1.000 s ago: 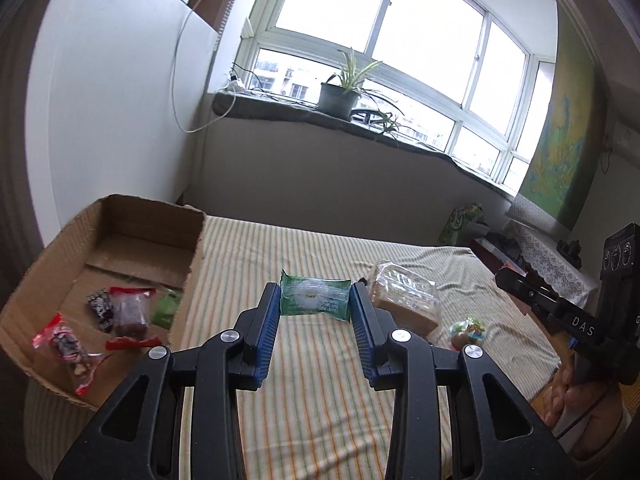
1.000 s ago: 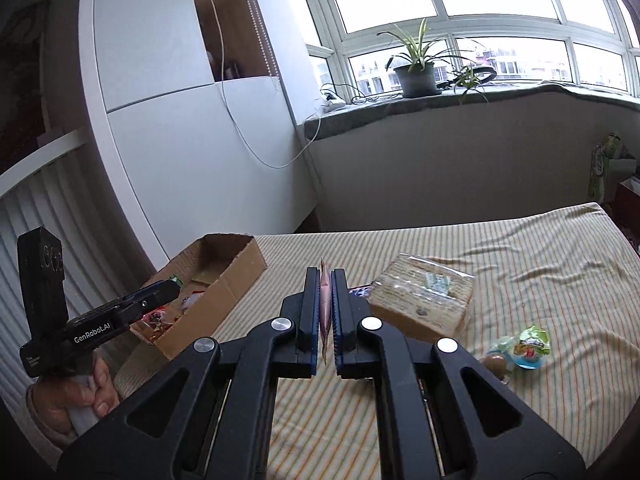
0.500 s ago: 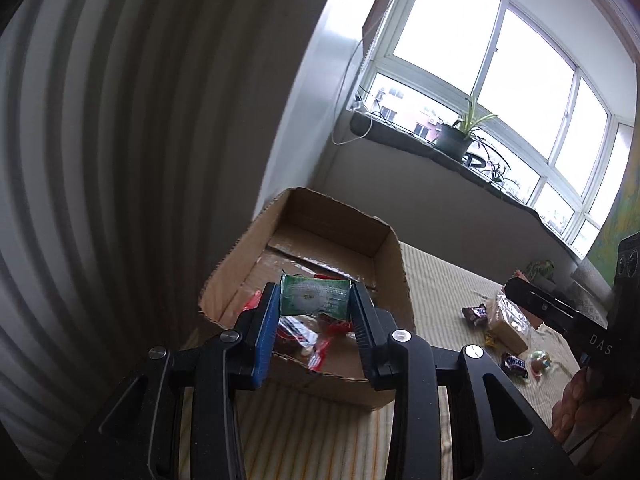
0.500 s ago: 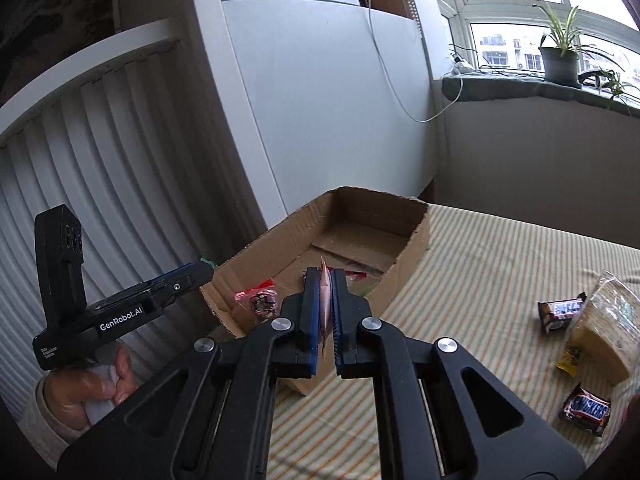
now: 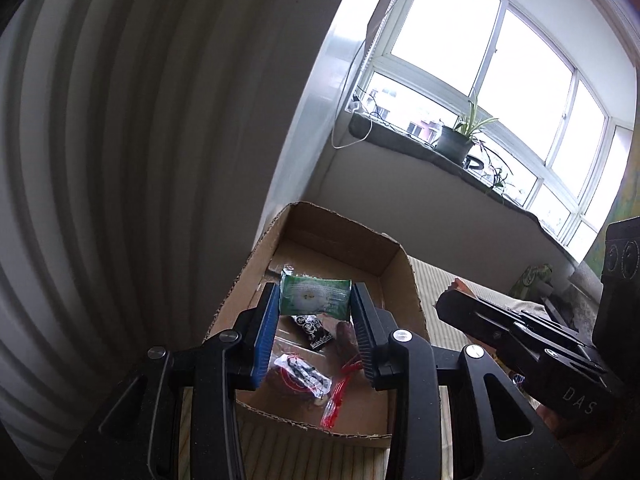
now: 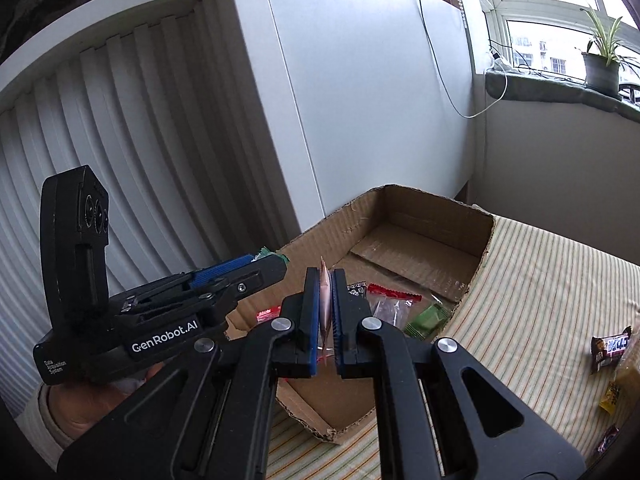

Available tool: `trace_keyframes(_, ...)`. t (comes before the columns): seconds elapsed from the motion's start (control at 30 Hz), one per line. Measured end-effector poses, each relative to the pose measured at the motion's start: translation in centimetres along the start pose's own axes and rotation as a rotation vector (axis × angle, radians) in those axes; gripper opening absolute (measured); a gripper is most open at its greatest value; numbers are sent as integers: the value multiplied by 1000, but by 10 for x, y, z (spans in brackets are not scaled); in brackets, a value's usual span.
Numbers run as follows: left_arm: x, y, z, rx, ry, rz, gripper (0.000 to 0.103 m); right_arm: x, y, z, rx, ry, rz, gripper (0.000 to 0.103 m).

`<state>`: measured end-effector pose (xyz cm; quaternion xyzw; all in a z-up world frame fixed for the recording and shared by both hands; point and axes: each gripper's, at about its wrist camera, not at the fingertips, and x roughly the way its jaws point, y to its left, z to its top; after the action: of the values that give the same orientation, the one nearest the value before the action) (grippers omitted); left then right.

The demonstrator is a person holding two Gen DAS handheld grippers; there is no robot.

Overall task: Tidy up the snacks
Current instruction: 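Carry both items into the cardboard box and open the left tool, then move both open tools back over the snacks beside the bread loaf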

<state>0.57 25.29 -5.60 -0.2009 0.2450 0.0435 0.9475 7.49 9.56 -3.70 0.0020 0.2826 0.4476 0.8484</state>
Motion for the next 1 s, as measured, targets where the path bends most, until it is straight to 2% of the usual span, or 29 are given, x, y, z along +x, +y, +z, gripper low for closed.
trace_keyframes(0.03,3,2,-2,-5,11,4,35,6,-3,-1,6,26,8,13)
trace_keyframes(0.07,7,4,-3,-9,25,12,42,12,-5,-4,8,50,3,21)
trace_keyframes(0.1,10,6,-4,-14,36,22,56,15,-8,-7,12,61,-13,43)
trace_keyframes(0.13,8,8,-6,-23,38,37,64,15,-11,-10,20,64,-17,60)
trace_keyframes(0.17,6,10,-7,-38,36,52,73,14,-14,-12,30,63,-7,65)
trace_keyframes(0.2,3,12,-9,-52,32,57,73,13,-15,-14,37,60,0,69)
trace_keyframes(0.4,-11,18,-13,-90,26,58,73,-1,-12,-20,26,47,-24,70)
trace_keyframes(0.5,-19,18,-13,-98,20,73,74,-6,-2,-26,-3,48,-28,79)
trace_keyframes(0.7,-35,21,-13,-138,0,92,77,-22,19,-29,-42,-3,-46,88)
trace_keyframes(0.8,-43,20,-10,-134,-15,106,77,-30,20,-28,-31,-16,-34,92)
trace_keyframes(1.0,-54,2,-6,-97,-28,116,77,-52,8,-35,-6,-41,-50,94)
